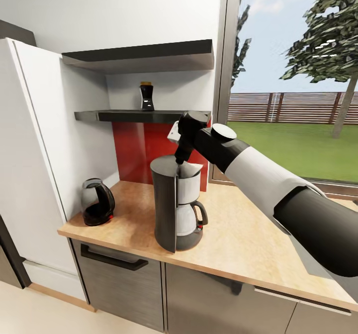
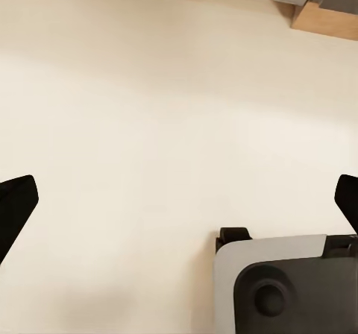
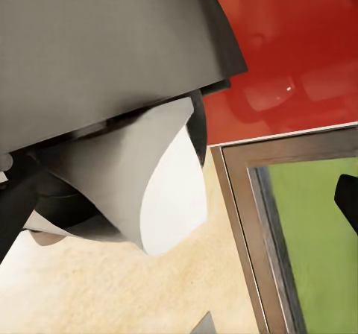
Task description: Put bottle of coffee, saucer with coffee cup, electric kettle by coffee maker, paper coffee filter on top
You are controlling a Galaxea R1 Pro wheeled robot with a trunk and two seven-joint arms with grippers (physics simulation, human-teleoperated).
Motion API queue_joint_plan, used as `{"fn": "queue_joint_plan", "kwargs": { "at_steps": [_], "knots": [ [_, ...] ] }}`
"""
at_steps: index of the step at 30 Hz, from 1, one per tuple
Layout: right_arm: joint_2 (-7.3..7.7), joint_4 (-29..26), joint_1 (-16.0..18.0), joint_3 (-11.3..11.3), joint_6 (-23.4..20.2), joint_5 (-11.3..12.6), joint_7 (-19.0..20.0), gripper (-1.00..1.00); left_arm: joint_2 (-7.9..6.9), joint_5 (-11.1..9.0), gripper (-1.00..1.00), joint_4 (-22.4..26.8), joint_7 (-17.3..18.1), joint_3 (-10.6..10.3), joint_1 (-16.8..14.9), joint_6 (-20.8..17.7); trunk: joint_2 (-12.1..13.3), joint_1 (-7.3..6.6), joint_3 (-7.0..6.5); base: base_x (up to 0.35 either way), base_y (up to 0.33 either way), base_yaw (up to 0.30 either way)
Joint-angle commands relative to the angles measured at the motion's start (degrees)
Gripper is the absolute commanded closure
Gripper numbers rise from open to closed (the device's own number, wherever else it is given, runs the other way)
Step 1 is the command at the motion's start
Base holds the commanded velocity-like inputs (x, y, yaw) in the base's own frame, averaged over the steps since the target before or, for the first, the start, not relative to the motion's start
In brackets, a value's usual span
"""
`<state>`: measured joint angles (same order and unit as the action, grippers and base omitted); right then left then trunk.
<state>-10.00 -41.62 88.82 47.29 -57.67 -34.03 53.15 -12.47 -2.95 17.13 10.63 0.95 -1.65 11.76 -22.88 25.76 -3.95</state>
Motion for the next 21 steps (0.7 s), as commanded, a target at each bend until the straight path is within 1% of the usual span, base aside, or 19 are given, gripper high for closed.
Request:
{"fn": "queue_joint_plan", "kwargs": {
  "at_steps": [1,21],
  "knots": [
    [0.00,-0.04,0.03,0.07,-0.08,-0.60,0.55,-1.00,-0.01,-0.31,-1.00,-0.05,0.36,0.10,-0.02,0.10,-0.04,0.02,0.03,0.000,0.000,0.000],
    [0.00,-0.04,0.03,0.06,-0.08,-0.60,0.55,-1.00,-0.09,-0.31,-1.00,-0.05,0.37,0.10,-0.02,0.17,-0.04,0.02,0.03,0.000,0.000,0.000]
  ]
}}
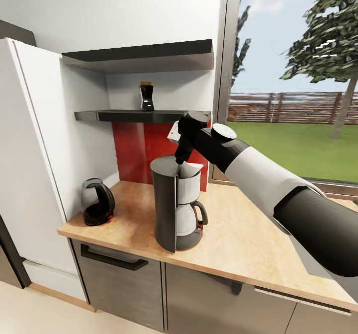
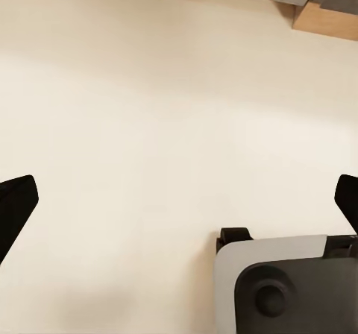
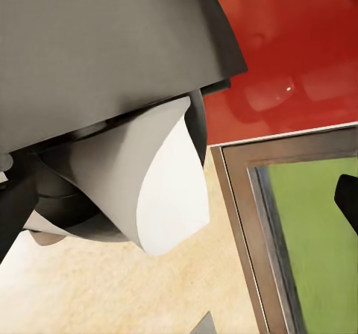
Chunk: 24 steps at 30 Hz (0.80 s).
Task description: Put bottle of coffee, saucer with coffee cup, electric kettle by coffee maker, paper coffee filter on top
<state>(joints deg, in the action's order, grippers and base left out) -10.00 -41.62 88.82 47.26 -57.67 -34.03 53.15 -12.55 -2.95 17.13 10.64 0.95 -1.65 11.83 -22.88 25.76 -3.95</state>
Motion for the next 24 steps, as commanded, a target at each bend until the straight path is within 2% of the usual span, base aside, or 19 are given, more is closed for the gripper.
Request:
{"fn": "queue_joint_plan", "kwargs": {
  "at_steps": [1,10,24],
  "knots": [
    [0.00,-0.04,0.03,0.09,-0.08,-0.60,0.55,-1.00,-0.01,-0.31,-1.00,-0.05,0.37,0.10,-0.02,0.11,-0.04,0.02,0.03,0.000,0.000,0.000],
    [0.00,0.04,0.03,0.05,-0.09,-0.60,0.55,-1.00,0.00,-0.31,-1.00,-0.08,0.41,0.10,-0.02,0.15,-0.04,0.02,0.03,-0.008,0.000,0.000],
    [0.00,-0.03,0.04,0.03,-0.16,-0.69,0.50,-1.00,-0.01,-0.31,-1.00,-0.08,0.36,0.09,-0.02,0.21,-0.04,0.02,0.03,-0.276,0.054,0.000]
  ]
}}
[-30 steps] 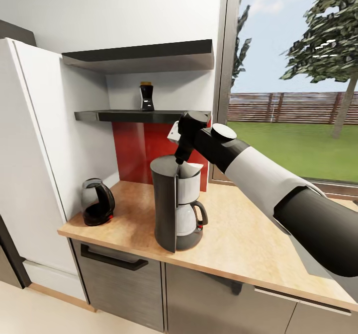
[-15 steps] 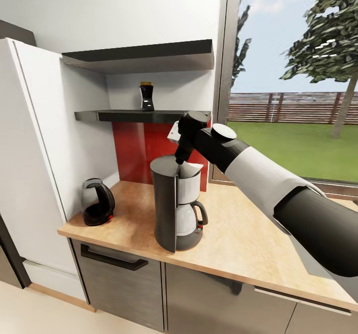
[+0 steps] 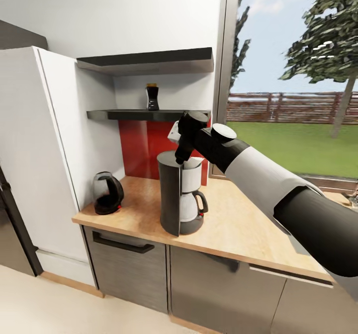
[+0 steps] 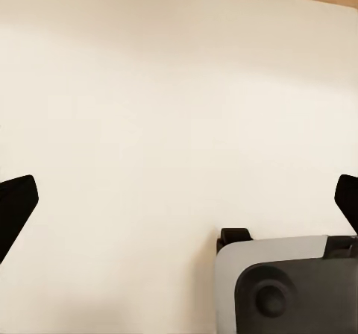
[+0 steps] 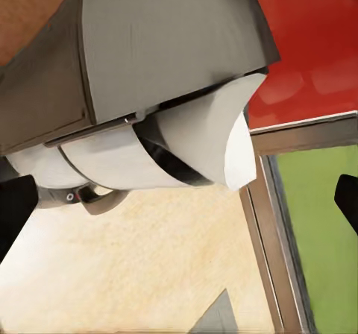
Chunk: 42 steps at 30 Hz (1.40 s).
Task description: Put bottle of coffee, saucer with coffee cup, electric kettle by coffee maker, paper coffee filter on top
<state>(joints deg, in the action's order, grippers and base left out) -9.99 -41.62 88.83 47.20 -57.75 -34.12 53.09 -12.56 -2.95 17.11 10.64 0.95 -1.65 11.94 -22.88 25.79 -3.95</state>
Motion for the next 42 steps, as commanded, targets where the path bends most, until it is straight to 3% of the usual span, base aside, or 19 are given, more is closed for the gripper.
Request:
{"fn": "queue_joint_plan", "kwargs": {
  "at_steps": [1,15,17,19,20,21,24,25,29,32,37,42],
  "knots": [
    [0.00,-0.04,0.03,0.09,-0.08,-0.62,0.54,-1.00,-0.01,-0.31,-1.00,-0.06,0.35,0.10,-0.02,0.10,-0.04,0.00,0.03,-0.185,0.013,0.000],
    [0.00,-0.11,0.05,-0.02,-0.13,-0.68,0.38,-1.00,0.02,-0.31,-1.00,-0.06,0.37,0.07,-0.02,0.04,-0.04,0.00,0.03,-0.192,0.002,0.000],
    [0.00,-0.30,0.04,-0.66,-0.22,-0.64,-1.72,-1.00,0.00,-0.31,-1.00,-0.06,0.35,0.08,-0.02,-0.04,-0.04,0.00,0.03,-0.036,0.000,0.000],
    [0.00,-0.45,0.03,-3.71,-0.25,-0.57,-6.98,-1.00,0.03,-0.31,-1.00,-0.06,0.20,0.10,-0.02,-0.06,-0.04,0.00,0.03,-0.009,0.000,0.000],
    [0.00,-0.51,0.03,-6.42,-0.25,-0.54,-9.47,-1.00,0.05,-0.31,-1.00,-0.06,0.16,0.10,-0.02,-0.06,-0.04,0.00,0.03,-0.004,0.000,0.000],
    [0.00,-0.66,0.03,-11.81,-0.25,-0.53,-13.15,-1.00,0.04,-0.31,-1.00,-0.06,0.12,0.11,-0.02,-0.07,-0.04,0.00,0.03,-0.002,0.000,0.000],
    [0.00,-1.11,0.04,-23.62,-0.26,-0.51,-20.05,-1.00,0.01,-0.31,-1.00,-0.06,0.01,0.13,-0.02,-0.07,-0.04,0.00,0.03,0.000,0.000,0.000],
    [0.00,-2.39,0.04,-29.14,-0.23,-0.51,-23.52,-1.00,0.04,-0.31,-1.00,-0.06,-0.04,0.12,-0.02,-0.07,-0.04,0.00,0.03,0.000,0.000,0.000],
    [0.00,-10.79,0.03,-43.04,-0.11,-0.44,-33.17,-1.00,0.03,-0.31,-1.00,-0.06,-0.16,0.16,-0.02,-0.07,-0.04,0.00,0.03,0.000,0.000,0.000],
    [0.00,-17.13,0.03,-46.67,-0.09,-0.37,-34.97,-1.00,0.02,-0.31,-1.00,-0.06,-0.18,0.19,-0.02,-0.01,-0.04,0.00,0.03,0.000,0.000,0.000],
    [0.00,-23.25,0.06,-46.90,-0.08,-0.40,-35.30,-1.00,0.02,-0.31,-1.00,-0.07,-0.18,0.20,-0.02,-0.16,-0.04,0.00,0.03,0.030,0.022,0.000],
    [0.00,-25.45,0.05,-46.89,-0.06,-0.34,-35.33,-1.00,0.00,-0.31,-1.00,-0.11,-0.15,0.20,-0.02,-0.36,-0.04,0.00,0.03,0.138,0.178,0.000]
  ]
}}
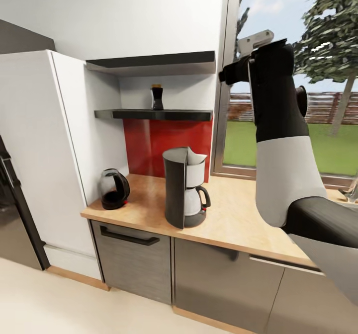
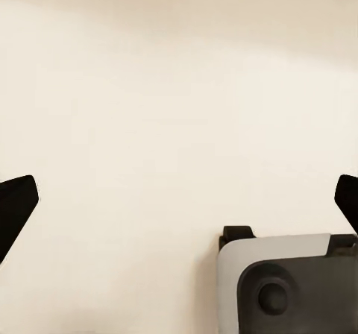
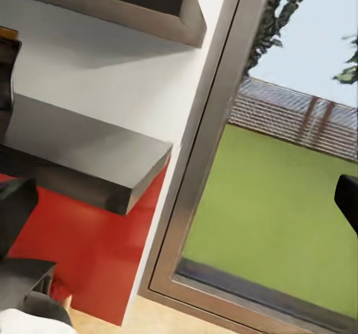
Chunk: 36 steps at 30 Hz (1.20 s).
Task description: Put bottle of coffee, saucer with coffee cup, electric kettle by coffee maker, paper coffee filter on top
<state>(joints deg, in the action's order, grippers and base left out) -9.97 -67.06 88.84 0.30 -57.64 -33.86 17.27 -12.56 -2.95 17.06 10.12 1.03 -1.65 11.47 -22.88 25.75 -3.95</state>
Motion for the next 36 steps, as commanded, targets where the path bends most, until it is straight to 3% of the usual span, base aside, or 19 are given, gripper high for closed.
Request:
{"fn": "queue_joint_plan", "kwargs": {
  "at_steps": [1,31,36],
  "knots": [
    [-0.03,-0.15,0.04,0.00,-0.15,-0.59,0.48,-1.00,-0.01,-0.31,-1.00,-0.08,0.36,0.11,-0.02,0.08,-0.04,0.04,0.03,0.162,0.248,0.000],
    [-0.03,3.63,0.01,-0.21,-0.10,-0.85,0.29,-1.00,0.05,-0.31,-1.00,-0.45,0.42,0.11,-0.02,0.30,-0.04,0.04,0.03,0.131,0.297,0.000],
    [-0.03,3.60,0.01,-0.21,-0.10,-0.76,-2.06,-1.00,0.08,-0.21,-1.00,-0.40,0.43,-0.23,-0.02,0.12,-0.04,0.04,0.03,0.057,0.209,0.000]
  ]
}}
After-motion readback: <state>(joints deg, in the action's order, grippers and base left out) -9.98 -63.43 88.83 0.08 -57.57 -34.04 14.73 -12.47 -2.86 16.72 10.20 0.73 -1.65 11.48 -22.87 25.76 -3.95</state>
